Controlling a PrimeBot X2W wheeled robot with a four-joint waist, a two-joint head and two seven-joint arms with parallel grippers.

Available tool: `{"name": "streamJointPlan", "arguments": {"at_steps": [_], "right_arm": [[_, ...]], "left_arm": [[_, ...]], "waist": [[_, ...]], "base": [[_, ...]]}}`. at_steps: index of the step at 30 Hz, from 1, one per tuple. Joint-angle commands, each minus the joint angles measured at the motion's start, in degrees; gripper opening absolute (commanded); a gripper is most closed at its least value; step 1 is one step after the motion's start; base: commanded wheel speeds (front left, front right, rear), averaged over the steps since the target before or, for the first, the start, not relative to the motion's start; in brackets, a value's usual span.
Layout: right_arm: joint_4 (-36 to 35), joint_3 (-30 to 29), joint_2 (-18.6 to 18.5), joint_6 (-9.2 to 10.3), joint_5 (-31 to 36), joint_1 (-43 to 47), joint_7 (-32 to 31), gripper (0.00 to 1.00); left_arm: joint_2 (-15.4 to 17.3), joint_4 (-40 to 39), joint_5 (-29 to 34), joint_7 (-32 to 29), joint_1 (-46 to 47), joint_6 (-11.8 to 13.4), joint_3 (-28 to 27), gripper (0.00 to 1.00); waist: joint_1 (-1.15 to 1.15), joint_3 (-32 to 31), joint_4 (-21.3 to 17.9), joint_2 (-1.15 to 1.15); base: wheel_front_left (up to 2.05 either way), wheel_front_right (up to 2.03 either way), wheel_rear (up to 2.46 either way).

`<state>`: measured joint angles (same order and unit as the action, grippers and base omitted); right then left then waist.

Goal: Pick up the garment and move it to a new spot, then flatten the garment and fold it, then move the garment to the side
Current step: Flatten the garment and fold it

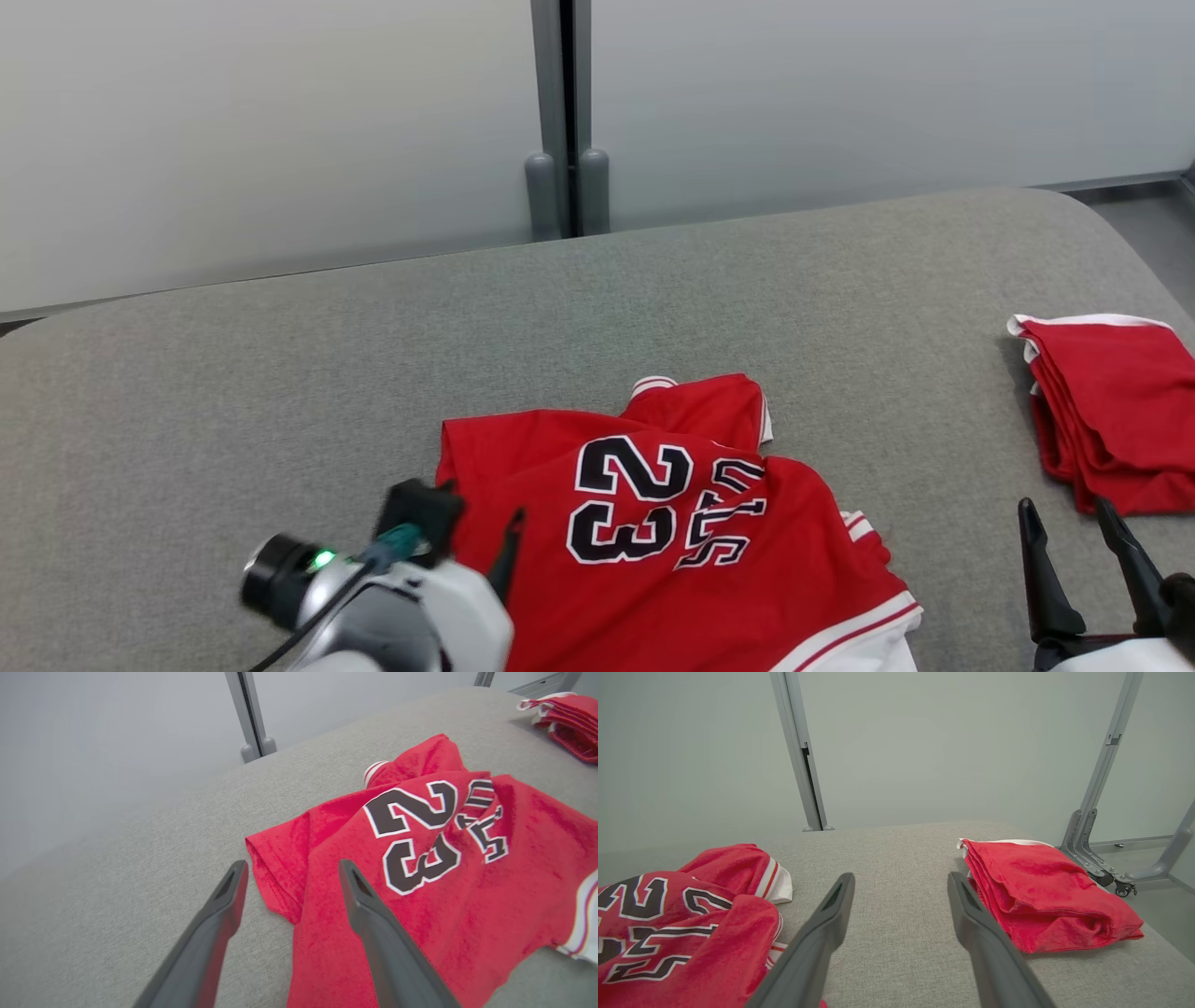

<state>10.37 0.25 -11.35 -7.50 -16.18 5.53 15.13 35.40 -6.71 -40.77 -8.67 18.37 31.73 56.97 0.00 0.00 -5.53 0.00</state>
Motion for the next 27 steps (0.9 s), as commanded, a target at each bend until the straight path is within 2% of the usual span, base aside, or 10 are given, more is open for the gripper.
{"name": "streamJointPlan", "arguments": {"at_steps": [1,5,9,11,17,18,19,23,26,27], "right_arm": [[0.1,0.3,-0.2,0.01,-0.5,-1.1,0.0,1.00],[0.2,1.8,-0.5,0.00,-1.2,-3.6,0.0,1.00],[0.4,2.4,-1.1,0.01,-2.1,-5.0,0.0,1.00],[0.5,2.6,-1.3,0.01,-2.4,-5.4,0.0,1.00],[0.8,2.9,-1.6,0.01,-2.8,-5.7,0.0,1.00],[0.8,3.0,-1.6,0.01,-2.9,-5.8,0.0,1.00],[0.8,3.0,-1.6,0.01,-3.1,-5.8,0.0,1.00],[0.8,3.1,-1.5,0.01,-3.1,-5.9,0.0,1.00],[0.6,3.1,-1.6,0.01,-3.2,-6.0,0.0,1.00],[0.5,3.1,-1.8,0.01,-3.3,-6.2,0.0,1.00]], "left_arm": [[-3.0,2.7,0.8,-2.3,4.6,-3.7,2.2,1.00],[-11.2,12.1,1.0,-5.3,13.7,-11.5,5.5,1.00],[-17.6,22.3,0.6,-6.6,19.1,-17.2,7.8,1.00],[-19.7,27.1,0.7,-7.1,20.9,-19.5,8.8,1.00],[-23.8,37.8,-0.3,-8.0,23.4,-23.6,10.2,1.00],[-24.5,39.5,-0.8,-8.0,23.7,-24.2,10.0,0.26],[-25.1,41.3,-1.1,-8.3,23.8,-25.0,10.2,0.00],[-27.1,47.0,-1.7,-6.6,24.7,-25.7,9.5,0.00],[-28.5,50.7,-1.4,-2.2,26.0,-23.4,7.7,0.00],[-29.2,53.1,-0.8,0.9,27.1,-21.6,6.6,0.00]], "waist": [[0.00,1.2,-1.2,0.00],[0.00,3.5,-3.1,0.00],[0.00,5.1,-4.8,0.00],[0.00,5.6,-5.4,0.00],[0.00,6.4,-6.6,0.00],[0.00,6.5,-6.7,0.00],[0.00,6.6,-6.8,0.00],[0.00,7.1,-6.9,0.00],[0.00,7.5,-6.8,0.00],[0.00,7.9,-6.7,0.00]], "base": [[0.00,0.00,0.00],[0.00,0.00,0.00],[0.00,0.00,0.00],[0.00,0.00,0.00],[0.00,0.00,0.00],[0.00,0.00,0.00],[0.00,0.00,0.00],[0.00,0.00,0.00],[0.00,0.00,0.00],[0.00,0.00,0.00]]}}
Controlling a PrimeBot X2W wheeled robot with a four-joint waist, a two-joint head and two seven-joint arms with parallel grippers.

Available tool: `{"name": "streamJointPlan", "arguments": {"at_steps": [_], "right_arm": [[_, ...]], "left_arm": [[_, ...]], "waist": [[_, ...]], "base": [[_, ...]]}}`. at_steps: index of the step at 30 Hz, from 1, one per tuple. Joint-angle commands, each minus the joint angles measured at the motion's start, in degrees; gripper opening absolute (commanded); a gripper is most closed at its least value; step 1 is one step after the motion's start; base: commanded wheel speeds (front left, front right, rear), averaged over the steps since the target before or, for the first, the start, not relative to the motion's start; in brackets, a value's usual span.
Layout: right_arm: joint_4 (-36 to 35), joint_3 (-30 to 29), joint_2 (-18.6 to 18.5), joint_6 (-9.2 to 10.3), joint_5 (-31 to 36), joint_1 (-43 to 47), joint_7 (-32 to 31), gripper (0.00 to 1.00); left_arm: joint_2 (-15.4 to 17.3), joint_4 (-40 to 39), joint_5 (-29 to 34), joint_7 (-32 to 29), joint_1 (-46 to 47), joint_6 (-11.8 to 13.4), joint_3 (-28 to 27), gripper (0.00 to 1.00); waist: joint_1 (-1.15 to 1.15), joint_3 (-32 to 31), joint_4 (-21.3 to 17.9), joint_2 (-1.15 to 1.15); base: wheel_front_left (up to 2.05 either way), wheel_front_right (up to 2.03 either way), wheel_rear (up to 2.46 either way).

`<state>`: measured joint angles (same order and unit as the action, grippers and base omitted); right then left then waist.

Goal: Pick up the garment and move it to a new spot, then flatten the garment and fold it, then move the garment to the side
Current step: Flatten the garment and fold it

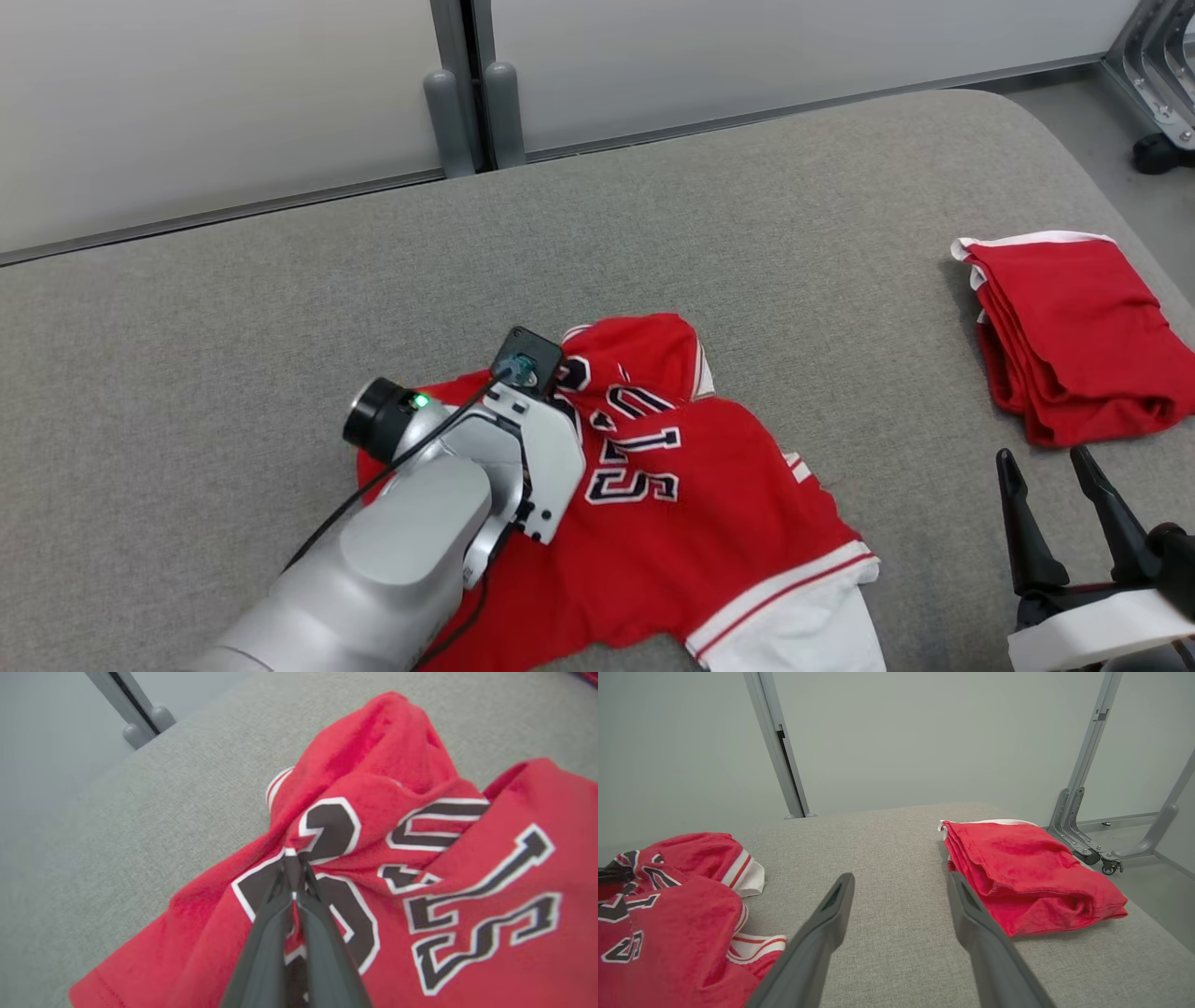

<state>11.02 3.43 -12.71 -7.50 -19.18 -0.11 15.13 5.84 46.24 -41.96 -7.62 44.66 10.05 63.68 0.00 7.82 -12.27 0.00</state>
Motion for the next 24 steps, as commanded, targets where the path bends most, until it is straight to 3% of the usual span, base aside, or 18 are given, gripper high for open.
{"name": "streamJointPlan", "arguments": {"at_steps": [1,7,11,12,13,14,20,24], "right_arm": [[-0.2,0.0,-0.5,0.01,-0.3,-0.6,0.0,1.00],[-0.1,0.5,-1.2,0.01,-0.5,-1.4,0.0,1.00],[0.2,1.0,-1.5,0.01,-0.4,-1.3,0.0,1.00],[0.3,1.1,-1.5,0.01,-0.4,-1.3,0.0,1.00],[0.3,1.0,-1.6,0.01,-0.3,-1.2,0.0,1.00],[0.4,0.8,-1.7,0.01,-0.2,-1.3,0.0,1.00],[0.1,-1.3,-1.4,0.01,0.9,0.4,0.0,1.00],[-0.2,-3.3,-1.2,0.01,2.2,2.3,0.0,1.00]], "left_arm": [[0.0,1.2,0.6,1.5,1.4,1.0,-0.6,0.00],[-0.9,8.1,1.4,7.5,5.6,4.3,-2.6,0.00],[-1.5,11.9,0.7,10.2,6.5,3.7,-3.3,0.00],[-1.7,12.5,0.2,11.2,6.3,3.5,-3.8,0.10],[-1.8,13.0,-0.1,12.1,5.9,3.3,-4.2,0.38],[-2.0,13.4,-0.4,13.4,5.7,3.6,-4.6,1.00],[-1.4,10.9,-2.2,22.5,1.0,6.4,-9.3,1.00],[2.3,-0.9,1.1,22.8,-6.2,9.7,-15.7,1.00]], "waist": [[0.00,0.2,0.1,0.00],[0.00,0.8,0.2,0.00],[0.00,0.6,0.1,0.00],[0.00,0.4,0.1,0.00],[0.00,0.3,0.1,0.00],[0.00,0.1,0.2,0.00],[0.00,-3.6,1.4,0.00],[0.00,-7.0,3.3,0.00]], "base": [[0.00,0.00,0.00],[0.00,0.00,0.00],[0.00,0.00,0.00],[0.00,0.00,0.00],[0.00,0.00,0.00],[0.00,0.00,0.00],[0.00,0.00,0.00],[0.00,0.00,0.00]]}}
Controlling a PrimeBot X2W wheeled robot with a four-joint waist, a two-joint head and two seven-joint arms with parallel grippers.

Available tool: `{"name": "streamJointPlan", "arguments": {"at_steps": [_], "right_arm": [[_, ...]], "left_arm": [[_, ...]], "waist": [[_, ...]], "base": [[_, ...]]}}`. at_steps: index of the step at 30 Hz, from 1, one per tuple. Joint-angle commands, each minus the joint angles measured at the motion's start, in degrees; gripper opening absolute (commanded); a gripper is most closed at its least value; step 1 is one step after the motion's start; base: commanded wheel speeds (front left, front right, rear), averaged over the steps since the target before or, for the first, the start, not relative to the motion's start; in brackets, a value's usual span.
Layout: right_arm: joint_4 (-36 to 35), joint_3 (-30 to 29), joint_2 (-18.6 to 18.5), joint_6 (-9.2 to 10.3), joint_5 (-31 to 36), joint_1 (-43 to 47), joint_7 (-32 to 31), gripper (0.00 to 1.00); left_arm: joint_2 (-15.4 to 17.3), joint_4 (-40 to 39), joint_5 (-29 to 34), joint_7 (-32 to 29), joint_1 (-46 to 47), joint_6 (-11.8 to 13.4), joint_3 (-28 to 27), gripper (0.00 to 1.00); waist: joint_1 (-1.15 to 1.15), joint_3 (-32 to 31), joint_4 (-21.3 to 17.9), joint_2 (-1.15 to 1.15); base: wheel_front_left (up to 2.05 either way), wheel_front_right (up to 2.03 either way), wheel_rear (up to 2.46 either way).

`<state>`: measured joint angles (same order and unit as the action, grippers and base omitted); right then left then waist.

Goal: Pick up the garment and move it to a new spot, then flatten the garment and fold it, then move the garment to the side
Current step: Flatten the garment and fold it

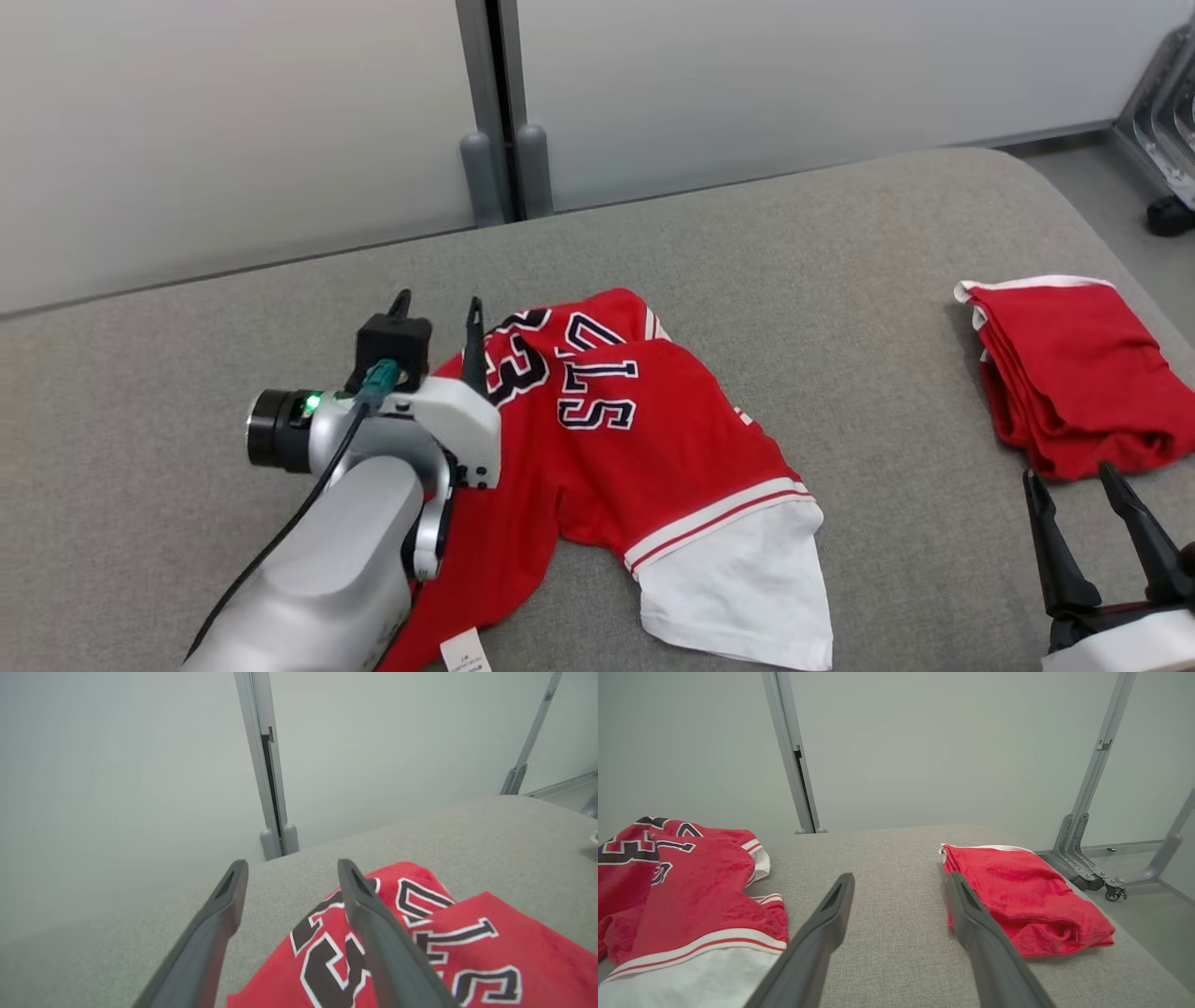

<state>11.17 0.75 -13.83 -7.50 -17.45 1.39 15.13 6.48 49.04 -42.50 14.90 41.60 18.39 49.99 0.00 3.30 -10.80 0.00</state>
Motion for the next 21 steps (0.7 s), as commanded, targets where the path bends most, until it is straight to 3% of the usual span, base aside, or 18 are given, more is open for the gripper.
{"name": "streamJointPlan", "arguments": {"at_steps": [1,6,10,15,21], "right_arm": [[-0.4,-1.4,-0.1,0.01,0.9,1.5,0.0,1.00],[-1.0,-3.5,0.5,0.01,2.4,3.5,0.0,1.00],[-1.5,-4.2,1.4,0.00,3.3,5.0,0.0,1.00],[-1.1,-4.1,2.7,0.00,4.0,5.5,0.0,1.00],[-0.3,-4.3,6.3,0.00,4.7,6.3,0.0,1.00]], "left_arm": [[2.6,-7.2,2.6,0.2,-6.4,2.1,-3.9,1.00],[6.6,-19.5,6.6,0.3,-17.7,4.5,-10.3,1.00],[9.5,-27.4,9.7,0.3,-27.8,4.7,-13.6,1.00],[10.6,-34.1,12.6,0.3,-35.6,2.1,-17.0,1.00],[9.5,-39.4,16.8,0.3,-45.0,-2.5,-23.0,1.00]], "waist": [[0.00,-3.4,2.5,0.00],[0.00,-6.2,5.5,0.00],[0.00,-7.7,9.1,0.00],[0.00,-8.9,12.8,0.00],[0.00,-10.4,13.3,0.00]], "base": [[0.00,0.00,0.00],[0.00,0.00,0.00],[0.00,0.00,0.00],[0.00,0.00,0.00],[0.00,0.00,0.00]]}}
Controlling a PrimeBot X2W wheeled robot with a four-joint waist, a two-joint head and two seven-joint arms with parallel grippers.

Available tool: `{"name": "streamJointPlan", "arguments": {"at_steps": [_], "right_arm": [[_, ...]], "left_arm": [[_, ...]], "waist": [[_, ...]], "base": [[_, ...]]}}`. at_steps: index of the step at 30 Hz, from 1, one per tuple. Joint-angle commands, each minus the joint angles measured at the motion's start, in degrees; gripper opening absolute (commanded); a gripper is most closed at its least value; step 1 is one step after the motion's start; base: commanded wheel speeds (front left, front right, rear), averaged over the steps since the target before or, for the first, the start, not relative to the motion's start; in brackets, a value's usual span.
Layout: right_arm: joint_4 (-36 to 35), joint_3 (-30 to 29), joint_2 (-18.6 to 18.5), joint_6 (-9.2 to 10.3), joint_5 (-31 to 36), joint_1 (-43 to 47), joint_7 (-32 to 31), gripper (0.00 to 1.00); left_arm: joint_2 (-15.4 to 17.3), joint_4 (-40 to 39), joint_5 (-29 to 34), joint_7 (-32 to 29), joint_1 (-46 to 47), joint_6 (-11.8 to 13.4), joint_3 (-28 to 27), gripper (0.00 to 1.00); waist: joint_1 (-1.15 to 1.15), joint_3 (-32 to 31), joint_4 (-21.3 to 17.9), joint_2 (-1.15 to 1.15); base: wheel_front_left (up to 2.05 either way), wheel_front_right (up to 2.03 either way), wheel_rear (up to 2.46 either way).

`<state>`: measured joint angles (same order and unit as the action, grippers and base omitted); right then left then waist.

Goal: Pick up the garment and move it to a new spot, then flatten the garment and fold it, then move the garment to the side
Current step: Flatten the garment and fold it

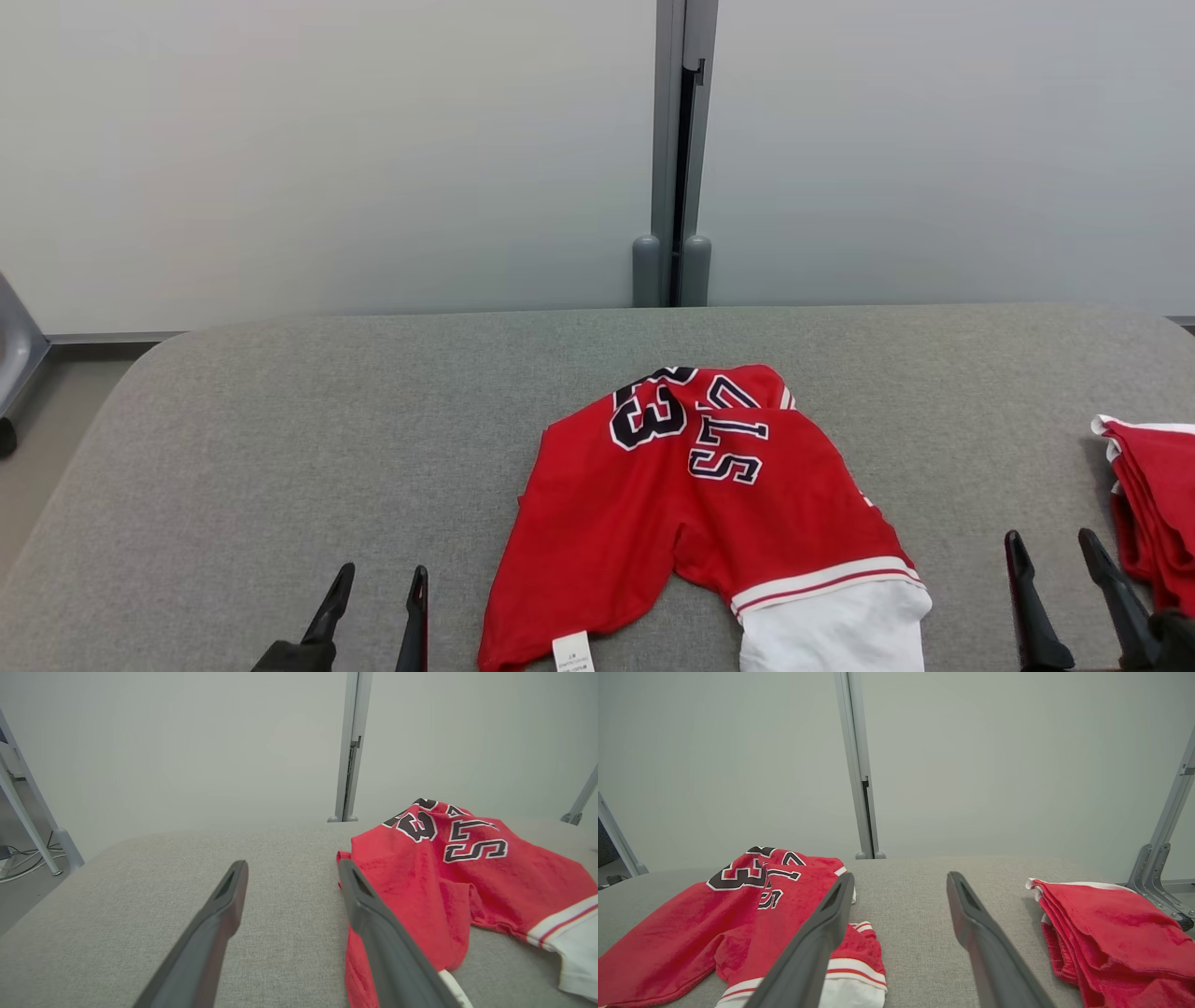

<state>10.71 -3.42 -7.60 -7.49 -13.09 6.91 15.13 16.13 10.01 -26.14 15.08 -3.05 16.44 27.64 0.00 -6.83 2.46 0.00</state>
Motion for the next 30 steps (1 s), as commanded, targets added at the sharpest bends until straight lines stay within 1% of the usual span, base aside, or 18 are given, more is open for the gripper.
{"name": "streamJointPlan", "arguments": {"at_steps": [1,5,11,16,23,27,29,30], "right_arm": [[0.2,0.1,0.6,-0.01,0.4,0.8,0.0,1.00],[0.1,1.3,1.6,-0.01,0.6,1.5,0.0,1.00],[0.4,1.6,1.9,-0.01,0.2,1.8,0.0,1.00],[0.7,1.8,1.4,-0.01,0.1,1.8,0.0,1.00],[0.8,2.2,0.8,-0.01,0.3,1.3,0.0,1.00],[0.5,3.1,0.5,-0.01,-0.3,0.7,0.0,1.00],[1.7,5.1,-0.2,-0.01,-1.2,0.7,0.0,1.00],[2.9,6.9,-0.8,-0.01,-2.1,0.5,-0.4,1.00]], "left_arm": [[-0.4,-0.8,0.9,0.1,-1.4,-1.6,-1.8,1.00],[-2.8,-1.3,3.0,0.1,-4.4,-5.8,-5.4,1.00],[-6.5,0.0,6.3,0.1,-4.8,-9.4,-10.5,1.00],[-8.5,1.2,8.7,0.1,-4.8,-11.7,-13.5,1.00],[-9.7,1.8,11.3,0.1,-5.6,-14.4,-17.3,1.00],[-10.3,2.2,11.9,0.1,-5.5,-15.0,-17.6,1.00],[-10.6,3.7,11.6,-0.1,-5.3,-15.7,-16.7,1.00],[-10.8,4.5,11.2,-1.1,-5.0,-16.0,-16.1,1.00]], "waist": [[0.00,-0.2,0.0,0.00],[0.00,0.3,-1.1,0.00],[0.00,0.7,-2.7,0.00],[0.00,0.8,-3.2,0.00],[0.00,0.8,-3.4,0.00],[0.00,0.9,-3.4,0.00],[0.00,1.1,-3.5,0.00],[0.00,1.3,-3.5,0.00]], "base": [[0.00,0.00,0.00],[0.00,0.00,0.00],[0.00,0.00,0.00],[0.00,0.00,0.00],[0.00,0.00,0.00],[0.00,0.00,0.00],[0.00,0.00,0.00],[0.00,0.00,0.00]]}}
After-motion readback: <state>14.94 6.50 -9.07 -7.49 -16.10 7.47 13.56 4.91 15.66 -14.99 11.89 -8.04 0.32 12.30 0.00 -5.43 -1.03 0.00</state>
